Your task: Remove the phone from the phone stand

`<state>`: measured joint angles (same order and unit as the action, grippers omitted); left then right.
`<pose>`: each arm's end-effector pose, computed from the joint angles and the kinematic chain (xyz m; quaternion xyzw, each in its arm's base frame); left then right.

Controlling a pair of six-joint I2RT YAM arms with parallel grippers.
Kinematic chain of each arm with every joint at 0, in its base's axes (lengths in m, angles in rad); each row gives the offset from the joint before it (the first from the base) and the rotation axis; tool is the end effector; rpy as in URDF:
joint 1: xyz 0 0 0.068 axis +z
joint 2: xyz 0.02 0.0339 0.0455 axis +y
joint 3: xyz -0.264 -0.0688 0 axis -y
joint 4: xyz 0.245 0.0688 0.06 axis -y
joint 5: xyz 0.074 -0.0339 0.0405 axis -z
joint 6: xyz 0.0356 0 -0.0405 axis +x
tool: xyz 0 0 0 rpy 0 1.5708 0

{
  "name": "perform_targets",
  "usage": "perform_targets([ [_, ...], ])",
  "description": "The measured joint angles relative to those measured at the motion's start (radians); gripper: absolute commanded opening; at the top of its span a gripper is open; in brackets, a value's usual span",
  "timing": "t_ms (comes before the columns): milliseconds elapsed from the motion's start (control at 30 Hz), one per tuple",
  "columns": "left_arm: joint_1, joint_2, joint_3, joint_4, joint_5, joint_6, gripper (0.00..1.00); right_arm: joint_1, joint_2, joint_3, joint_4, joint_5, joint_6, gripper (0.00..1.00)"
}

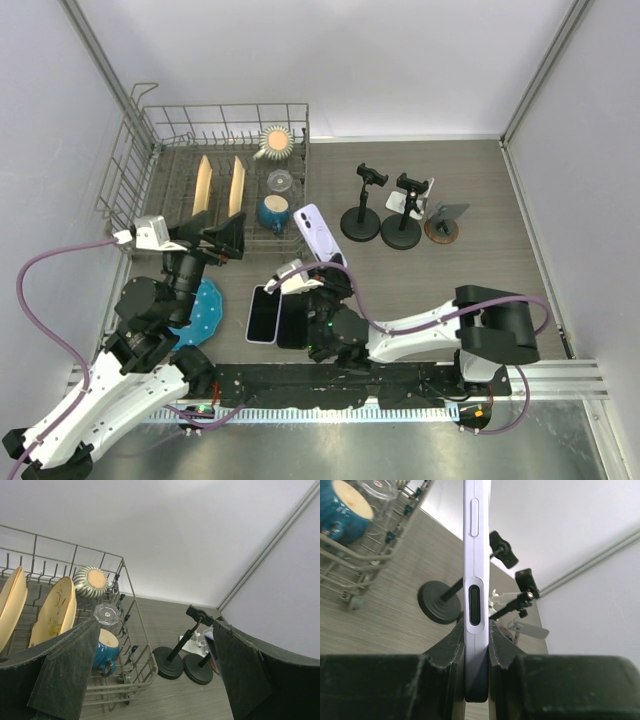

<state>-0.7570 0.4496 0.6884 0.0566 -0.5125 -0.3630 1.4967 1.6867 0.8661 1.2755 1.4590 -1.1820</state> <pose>0.0895 -0.0605 0.3751 -0.0870 0.6046 -0.2850 0.7387 0.0598 0.3280 0.2717 -0.2545 0.6409 -0.2494 0.6799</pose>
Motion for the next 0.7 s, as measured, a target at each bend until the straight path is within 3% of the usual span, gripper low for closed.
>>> perform_targets([
  [500,0.0,0.042,-0.001,0.004,0.045,0.013,1.0,0.0,-0.389,-0.237,0.004,0.061,-0.02,0.01],
  [600,0.0,0.051,-0.001,0.004,0.053,0.013,1.0,-0.002,-0.48,-0.235,-0.076,0.043,0.164,0.01],
  [700,0.0,0.059,-0.001,0.005,0.061,0.012,1.0,-0.079,-0.565,-0.185,-0.384,-0.127,0.498,0.01],
])
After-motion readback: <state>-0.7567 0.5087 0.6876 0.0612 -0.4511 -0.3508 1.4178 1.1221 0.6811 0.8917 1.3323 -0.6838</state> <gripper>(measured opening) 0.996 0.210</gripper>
